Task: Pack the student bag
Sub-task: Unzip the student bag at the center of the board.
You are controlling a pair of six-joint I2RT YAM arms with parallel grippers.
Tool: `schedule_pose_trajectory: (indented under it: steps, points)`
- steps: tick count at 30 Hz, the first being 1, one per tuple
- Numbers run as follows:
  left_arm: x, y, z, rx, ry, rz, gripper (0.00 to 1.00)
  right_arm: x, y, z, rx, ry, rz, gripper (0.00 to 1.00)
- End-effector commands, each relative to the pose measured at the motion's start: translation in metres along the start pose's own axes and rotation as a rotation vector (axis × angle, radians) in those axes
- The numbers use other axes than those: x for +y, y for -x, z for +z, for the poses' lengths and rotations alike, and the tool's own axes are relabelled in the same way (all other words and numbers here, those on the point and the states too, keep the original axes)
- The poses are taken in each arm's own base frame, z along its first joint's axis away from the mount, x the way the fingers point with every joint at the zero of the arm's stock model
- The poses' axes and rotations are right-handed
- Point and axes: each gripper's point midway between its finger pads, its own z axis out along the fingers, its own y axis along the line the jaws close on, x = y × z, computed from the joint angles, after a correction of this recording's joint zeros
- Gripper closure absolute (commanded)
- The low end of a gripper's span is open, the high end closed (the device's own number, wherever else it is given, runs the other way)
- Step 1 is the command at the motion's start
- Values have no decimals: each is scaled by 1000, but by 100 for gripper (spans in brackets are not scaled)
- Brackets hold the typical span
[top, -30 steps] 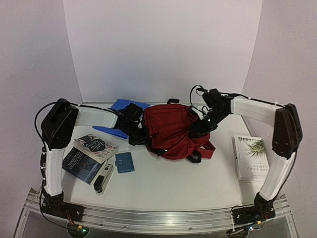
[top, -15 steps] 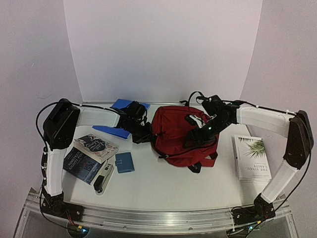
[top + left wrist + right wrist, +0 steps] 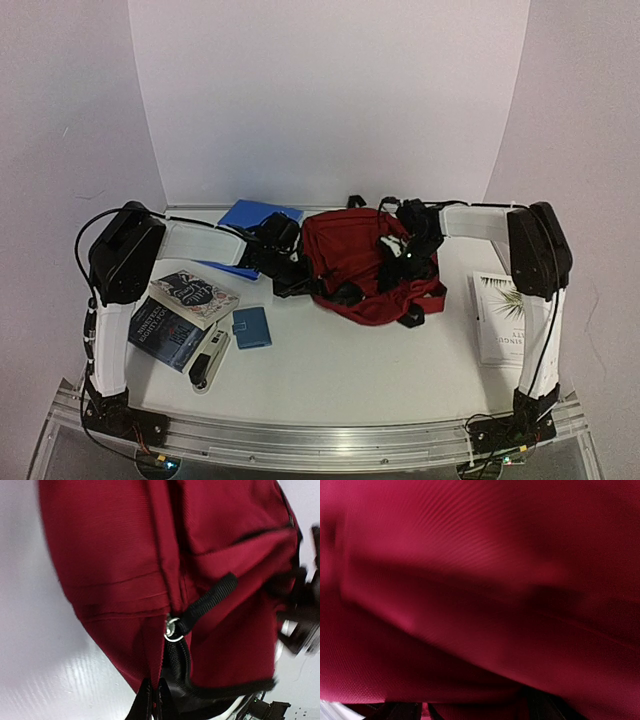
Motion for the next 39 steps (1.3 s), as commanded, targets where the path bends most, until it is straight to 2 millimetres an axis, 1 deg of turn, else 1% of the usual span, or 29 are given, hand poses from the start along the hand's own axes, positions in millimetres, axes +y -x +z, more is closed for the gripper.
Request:
schedule_pose_trajectory:
  steps: [1, 3, 5, 8, 9, 12, 14, 17, 19, 21, 23, 25, 27, 30, 32, 34, 37, 39]
  points:
    - [-38, 11, -11, -34, -97, 33, 100, 9, 54, -69, -216, 59, -37, 23]
    - [-40, 13, -10, -38, -98, 34, 100, 29, 49, -100, -266, 122, -61, 21]
    - [-43, 16, -11, -44, -103, 36, 100, 45, 38, -125, -300, 164, -76, 19]
    - [-46, 19, -12, -59, -110, 29, 100, 55, 16, -144, -311, 188, -27, 17]
    - [-47, 21, -13, -65, -112, 27, 100, 59, 6, -147, -300, 205, 11, 17]
    - [-47, 22, -13, -69, -109, 21, 100, 79, -18, -159, -287, 296, 113, 17]
    - [-45, 22, -12, -68, -106, 18, 100, 96, -29, -155, -260, 365, 180, 17]
    - [-44, 20, -10, -65, -102, 17, 100, 113, -37, -144, -232, 443, 249, 17]
    - [-42, 18, -9, -62, -96, 19, 100, 122, -38, -132, -204, 460, 256, 19]
    - [-40, 15, -7, -54, -90, 21, 100, 126, -34, -123, -204, 431, 186, 20]
    - [-36, 12, -5, -43, -86, 17, 100, 123, -28, -116, -227, 366, 81, 21]
    - [-32, 7, -1, -22, -81, 6, 100, 114, -23, -110, -254, 269, -26, 22]
    - [-28, 3, 2, -5, -75, -4, 100, 108, -17, -111, -286, 193, -172, 24]
    - [-24, 0, 5, 5, -70, -17, 100, 101, -8, -106, -300, 97, -328, 25]
    - [-24, 0, 4, 0, -75, -16, 100, 97, 0, -101, -299, 54, -376, 25]
    - [-24, 0, 3, -3, -76, -10, 100, 99, 9, -91, -287, 55, -394, 25]
    - [-24, 1, 3, -4, -69, -4, 99, 110, 13, -76, -250, 100, -400, 26]
    - [-23, 1, 4, -4, -67, -2, 99, 120, 10, -64, -214, 141, -396, 27]
